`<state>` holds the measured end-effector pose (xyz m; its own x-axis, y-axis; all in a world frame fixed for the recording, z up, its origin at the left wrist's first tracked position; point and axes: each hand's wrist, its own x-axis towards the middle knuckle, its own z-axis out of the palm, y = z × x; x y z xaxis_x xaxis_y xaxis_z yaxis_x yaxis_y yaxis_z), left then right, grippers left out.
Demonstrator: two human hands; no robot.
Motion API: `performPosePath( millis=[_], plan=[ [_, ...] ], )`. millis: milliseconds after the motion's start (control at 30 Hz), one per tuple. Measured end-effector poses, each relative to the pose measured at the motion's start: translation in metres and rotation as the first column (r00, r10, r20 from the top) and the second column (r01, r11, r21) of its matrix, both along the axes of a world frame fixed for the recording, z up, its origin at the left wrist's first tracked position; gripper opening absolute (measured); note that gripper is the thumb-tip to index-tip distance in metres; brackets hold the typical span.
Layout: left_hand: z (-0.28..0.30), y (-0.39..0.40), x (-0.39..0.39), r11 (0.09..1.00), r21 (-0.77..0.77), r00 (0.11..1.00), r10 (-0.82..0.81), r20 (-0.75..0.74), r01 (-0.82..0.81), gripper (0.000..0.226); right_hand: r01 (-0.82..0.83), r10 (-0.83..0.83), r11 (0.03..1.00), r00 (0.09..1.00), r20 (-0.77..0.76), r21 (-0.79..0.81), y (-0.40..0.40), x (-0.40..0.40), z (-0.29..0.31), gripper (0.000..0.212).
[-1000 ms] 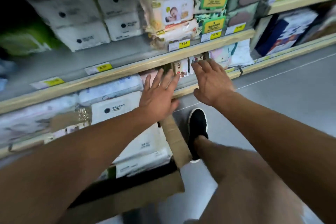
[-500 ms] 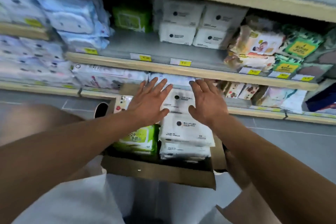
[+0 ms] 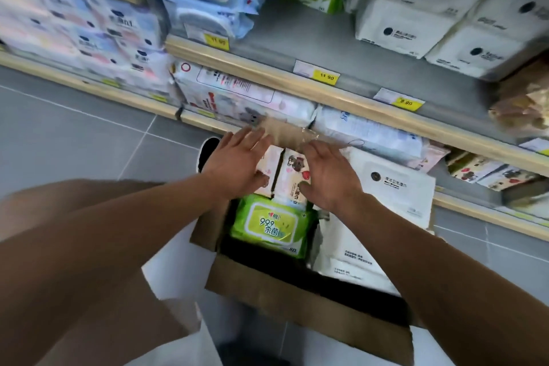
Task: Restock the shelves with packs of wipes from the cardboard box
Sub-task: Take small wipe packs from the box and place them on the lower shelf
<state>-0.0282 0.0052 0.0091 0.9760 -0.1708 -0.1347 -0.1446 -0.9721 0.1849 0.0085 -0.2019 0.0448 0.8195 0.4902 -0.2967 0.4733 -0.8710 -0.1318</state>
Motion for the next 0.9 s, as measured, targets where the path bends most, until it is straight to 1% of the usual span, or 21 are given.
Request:
performPosePath(
  millis=[133, 300, 400, 533, 633, 700, 800, 833, 900],
  plan=[
    [-0.029, 0.009, 0.015, 1.000, -0.012, 0.995, -0.014, -0.097, 0.013, 0.081, -0.001, -0.003, 0.998, 0.997, -0.071, -0.065, 0.013, 0.016, -0.030, 0.084],
    [-0.051, 0.010, 0.033, 0.998, -0.059, 0.989, -0.037, -0.143, 0.029, 0.081, 0.055, -0.069, 0.992, 0.991, -0.119, -0.113, 0.020, 0.033, -0.053, 0.088],
    [-0.059, 0.011, 0.040, 0.996, -0.066, 0.991, -0.071, -0.118, 0.063, 0.079, 0.121, -0.135, 0.986, 0.982, -0.130, -0.113, 0.020, 0.041, -0.056, 0.084],
    [-0.057, 0.012, 0.040, 0.994, -0.053, 0.995, -0.092, -0.028, 0.091, 0.077, 0.085, -0.089, 0.983, 0.996, -0.014, -0.163, 0.025, 0.038, -0.057, 0.080],
    [-0.049, 0.009, 0.038, 0.997, -0.042, 0.998, -0.064, -0.010, 0.063, 0.075, 0.115, -0.107, 0.988, 0.992, 0.073, -0.107, 0.026, 0.035, -0.051, 0.071],
    [-0.044, 0.009, 0.035, 0.999, -0.048, 0.999, -0.026, -0.023, 0.025, 0.069, 0.136, -0.132, 0.990, 0.988, 0.075, -0.048, 0.026, 0.032, -0.045, 0.060],
    [-0.031, 0.006, 0.029, 0.989, -0.142, 0.999, 0.032, -0.017, -0.034, 0.042, 0.152, -0.156, 0.987, 0.985, 0.071, 0.051, 0.024, 0.027, -0.032, 0.036],
    [-0.024, 0.005, 0.026, 0.982, -0.179, 0.999, 0.051, -0.014, -0.053, 0.033, 0.151, -0.156, 0.986, 0.985, 0.072, 0.071, 0.022, 0.026, -0.026, 0.031],
    [-0.009, 0.002, 0.019, 0.971, -0.226, 0.997, 0.078, -0.009, -0.078, 0.028, 0.156, -0.163, 0.983, 0.984, 0.068, 0.092, 0.015, 0.020, -0.012, 0.028]
  ],
)
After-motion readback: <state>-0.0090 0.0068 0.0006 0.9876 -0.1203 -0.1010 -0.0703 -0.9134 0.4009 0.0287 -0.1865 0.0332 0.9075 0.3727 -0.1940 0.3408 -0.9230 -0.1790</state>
